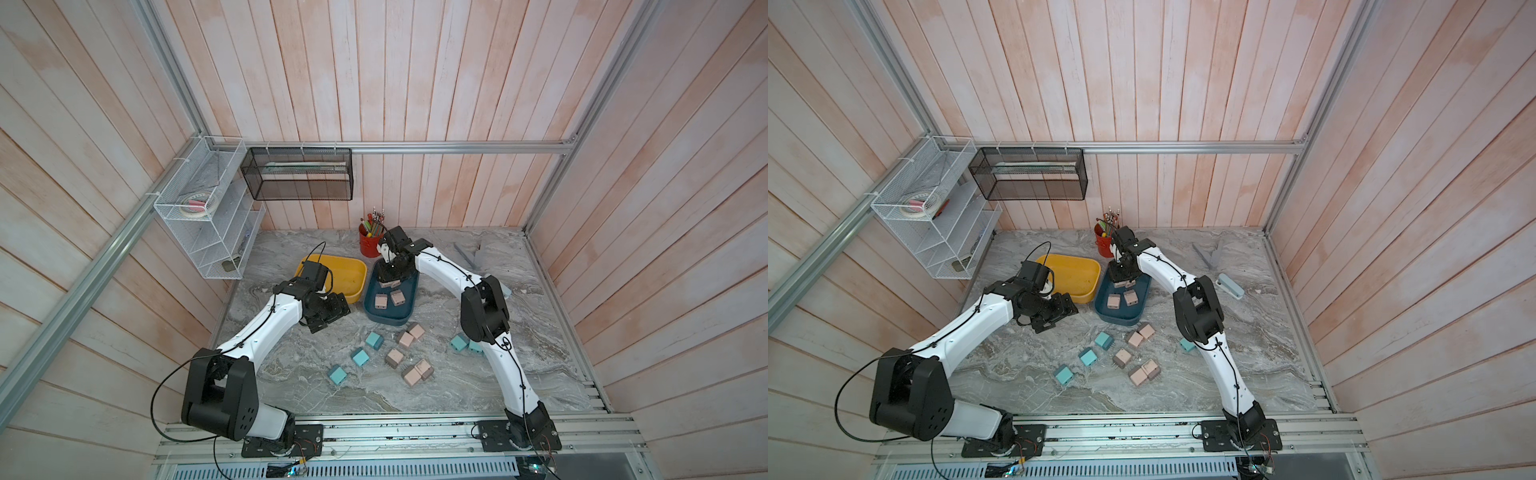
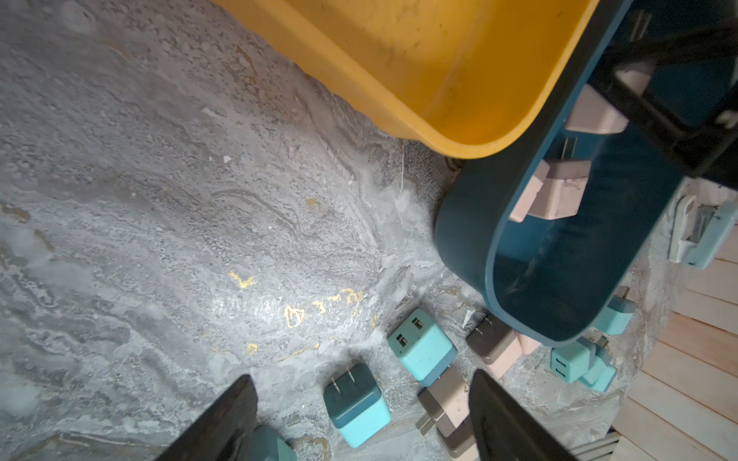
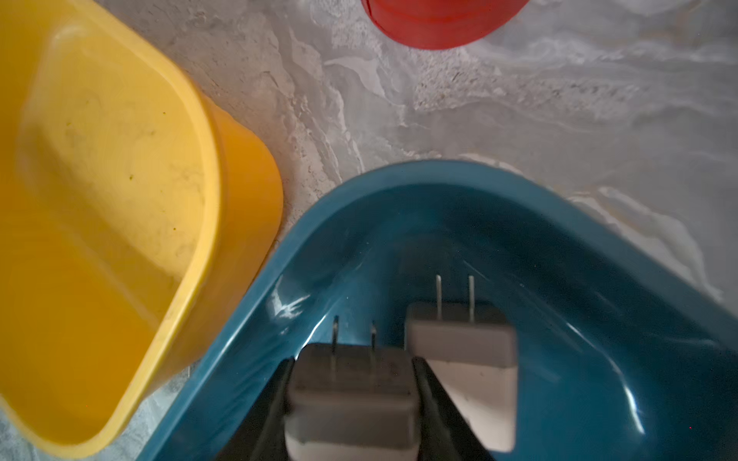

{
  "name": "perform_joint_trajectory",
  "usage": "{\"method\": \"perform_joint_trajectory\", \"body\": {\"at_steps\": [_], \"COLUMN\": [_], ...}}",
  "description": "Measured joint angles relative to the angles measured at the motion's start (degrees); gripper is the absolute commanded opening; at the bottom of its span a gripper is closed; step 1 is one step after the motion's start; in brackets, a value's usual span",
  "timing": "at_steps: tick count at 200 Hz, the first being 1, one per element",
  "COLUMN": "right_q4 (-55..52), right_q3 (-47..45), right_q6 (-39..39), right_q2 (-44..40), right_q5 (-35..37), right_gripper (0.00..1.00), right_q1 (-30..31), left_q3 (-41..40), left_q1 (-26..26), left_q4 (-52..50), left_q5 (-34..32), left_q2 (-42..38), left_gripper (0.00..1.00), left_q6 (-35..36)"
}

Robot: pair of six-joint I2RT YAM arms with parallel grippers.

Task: Place the plugs by color into the storage box
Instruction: Place the plug in the storage box.

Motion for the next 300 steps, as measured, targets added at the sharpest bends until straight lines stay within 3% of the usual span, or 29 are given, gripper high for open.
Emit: {"method": "perform_joint_trajectory", "body": {"at_steps": [94, 152, 197, 259, 300], "right_q4": [6.7, 9.3, 3.4, 8.0, 12.0], "right_q3": [-5.4, -6.4, -7.7, -41.0, -64.1], "right_q6": [1.4, 1.5, 1.1, 1.5, 4.4], "right_q2": [0.6, 0.5, -5.2, -40.9, -48.0], "right_q5": [3.2, 3.5, 4.7, 5.2, 3.3], "right_gripper": [0.39, 0.68, 0.73, 0.72, 0.71], "right_q1": [0.1, 0.5, 0.5, 0.5, 0.8], "left_q3": [-1.0, -1.4, -1.4, -1.4, -2.6], "left_q1": [0.0, 0.0, 0.0, 0.0, 0.0], "left_q4": [-0.7, -0.7, -0.6, 2.7, 4.7], "left_q5": [0.0, 0.0, 0.0, 1.8, 3.2], "left_q2": [-2.3, -2.4, -2.4, -1.5, -1.5], "left_gripper": [0.85, 0.85, 0.85, 0.85, 0.85], "left_q6": [0.1, -0.3, -0.8, -2.8, -4.1]}}
